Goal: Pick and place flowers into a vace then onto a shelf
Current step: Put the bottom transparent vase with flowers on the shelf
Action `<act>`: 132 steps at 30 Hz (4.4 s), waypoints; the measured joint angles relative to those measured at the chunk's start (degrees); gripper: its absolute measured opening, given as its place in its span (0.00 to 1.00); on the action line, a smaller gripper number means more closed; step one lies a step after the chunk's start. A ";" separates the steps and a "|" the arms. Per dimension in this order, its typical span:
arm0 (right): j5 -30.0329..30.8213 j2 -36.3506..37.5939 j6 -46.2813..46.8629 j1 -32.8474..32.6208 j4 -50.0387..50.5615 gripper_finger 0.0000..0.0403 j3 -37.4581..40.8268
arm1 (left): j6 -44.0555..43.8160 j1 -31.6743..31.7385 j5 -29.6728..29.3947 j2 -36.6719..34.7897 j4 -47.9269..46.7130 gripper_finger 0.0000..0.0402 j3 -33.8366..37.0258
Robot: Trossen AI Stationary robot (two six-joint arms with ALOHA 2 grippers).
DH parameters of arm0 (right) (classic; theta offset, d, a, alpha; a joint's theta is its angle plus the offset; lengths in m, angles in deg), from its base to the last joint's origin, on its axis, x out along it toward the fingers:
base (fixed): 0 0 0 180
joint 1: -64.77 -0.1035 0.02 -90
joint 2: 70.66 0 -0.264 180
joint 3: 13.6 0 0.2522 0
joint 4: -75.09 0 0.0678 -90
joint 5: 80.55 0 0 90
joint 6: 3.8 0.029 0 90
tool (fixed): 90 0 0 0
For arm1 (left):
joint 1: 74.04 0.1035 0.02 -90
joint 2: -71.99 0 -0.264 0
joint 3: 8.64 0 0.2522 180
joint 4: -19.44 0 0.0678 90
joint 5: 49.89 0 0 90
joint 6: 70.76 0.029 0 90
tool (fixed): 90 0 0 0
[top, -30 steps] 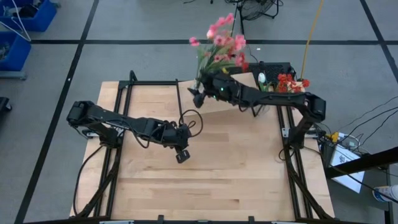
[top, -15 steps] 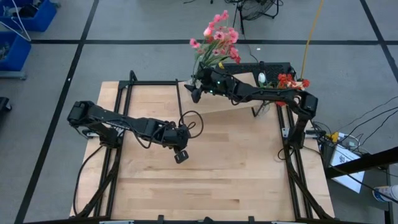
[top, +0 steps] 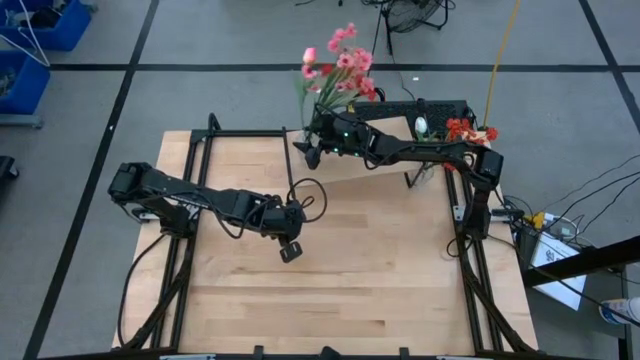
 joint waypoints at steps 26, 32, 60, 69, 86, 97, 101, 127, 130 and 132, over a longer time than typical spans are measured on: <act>4.91 0.55 2.32 -2.71 3.15 0.88 0.11 | 0.22 -0.15 -0.02 0.00 0.02 0.13 0.00; 7.26 0.55 0.29 -4.24 2.70 0.89 0.11 | 1.00 -0.15 -0.02 0.00 0.03 0.13 0.00; 15.19 0.55 -1.84 -6.06 -0.79 0.89 0.11 | 3.34 -0.26 0.43 0.00 0.04 0.13 0.00; 15.29 0.55 -2.31 -7.28 -2.26 0.97 0.15 | 3.89 -0.48 0.42 0.00 0.07 0.13 0.00; 27.30 7.17 -1.32 -11.42 13.68 0.94 2.25 | 5.59 -0.76 -1.11 0.02 2.33 0.13 0.00; 27.01 7.32 3.58 -8.89 -3.27 0.94 10.04 | 7.93 -0.76 0.13 0.02 6.07 0.13 0.00; 27.19 8.19 5.54 -8.71 -3.77 0.94 11.04 | 7.18 -0.78 0.49 0.02 5.57 0.13 0.00; 31.79 8.87 -1.93 -13.20 1.52 0.99 11.15 | 5.77 -0.81 -0.06 0.02 6.03 0.13 0.00; 38.31 8.99 -1.42 -14.55 4.04 0.99 11.15 | 5.28 -0.90 -0.09 0.02 6.03 0.13 0.00; 41.65 9.09 -1.48 -15.40 4.10 0.98 11.23 | 5.25 -0.92 -0.10 0.02 6.03 0.13 0.00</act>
